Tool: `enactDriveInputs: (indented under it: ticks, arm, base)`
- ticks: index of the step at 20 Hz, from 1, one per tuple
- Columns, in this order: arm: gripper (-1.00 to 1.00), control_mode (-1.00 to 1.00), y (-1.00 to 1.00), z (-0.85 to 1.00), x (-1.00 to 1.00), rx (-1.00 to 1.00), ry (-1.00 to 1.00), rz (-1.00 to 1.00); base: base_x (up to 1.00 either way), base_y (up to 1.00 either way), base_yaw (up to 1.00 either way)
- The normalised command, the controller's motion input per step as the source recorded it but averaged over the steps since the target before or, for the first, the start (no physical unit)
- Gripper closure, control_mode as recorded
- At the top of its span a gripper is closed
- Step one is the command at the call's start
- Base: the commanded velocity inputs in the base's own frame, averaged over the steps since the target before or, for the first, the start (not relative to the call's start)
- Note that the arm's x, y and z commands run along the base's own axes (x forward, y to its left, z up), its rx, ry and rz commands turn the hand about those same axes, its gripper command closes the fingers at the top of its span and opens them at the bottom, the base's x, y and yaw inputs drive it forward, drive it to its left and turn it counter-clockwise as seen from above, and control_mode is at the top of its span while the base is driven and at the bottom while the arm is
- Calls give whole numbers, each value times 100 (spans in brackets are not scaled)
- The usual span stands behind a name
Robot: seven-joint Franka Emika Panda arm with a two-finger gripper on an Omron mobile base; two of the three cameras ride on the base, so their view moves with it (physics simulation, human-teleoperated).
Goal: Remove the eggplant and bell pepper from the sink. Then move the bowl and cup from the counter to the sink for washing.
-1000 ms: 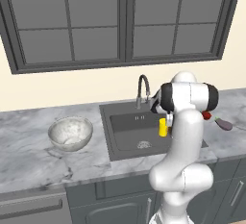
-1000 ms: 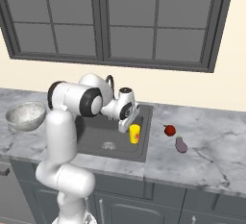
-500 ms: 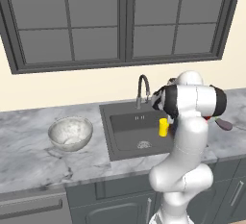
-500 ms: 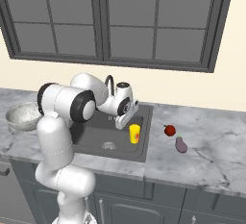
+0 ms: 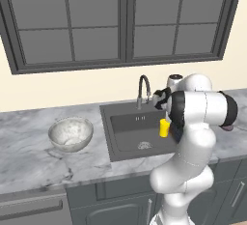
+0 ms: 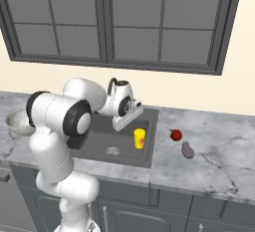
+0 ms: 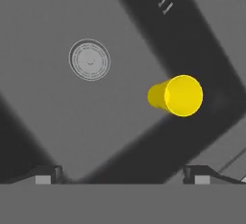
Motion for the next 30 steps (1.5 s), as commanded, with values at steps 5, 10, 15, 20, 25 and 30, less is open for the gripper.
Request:
enactDriveInputs:
  ticks: [5, 10, 15, 20, 25, 30]
  arm:
    - [-100, -100, 9, 27, -32, 0, 0, -32]
    - [-100, -100, 8, 27, -33, 0, 0, -31]
    - [-100, -100, 9, 26, -35, 0, 0, -28]
    - [-100, -100, 16, 22, -35, 2, 0, -26]
    - [-100, -100, 18, 18, -37, 5, 0, -23]
    - [-100, -100, 22, 14, -36, 9, 0, -18]
  base:
    - [0, 0, 0]
    - [0, 0, 0]
    - [0, 0, 0]
    - [0, 0, 0]
    - [0, 0, 0]
    - [0, 0, 0]
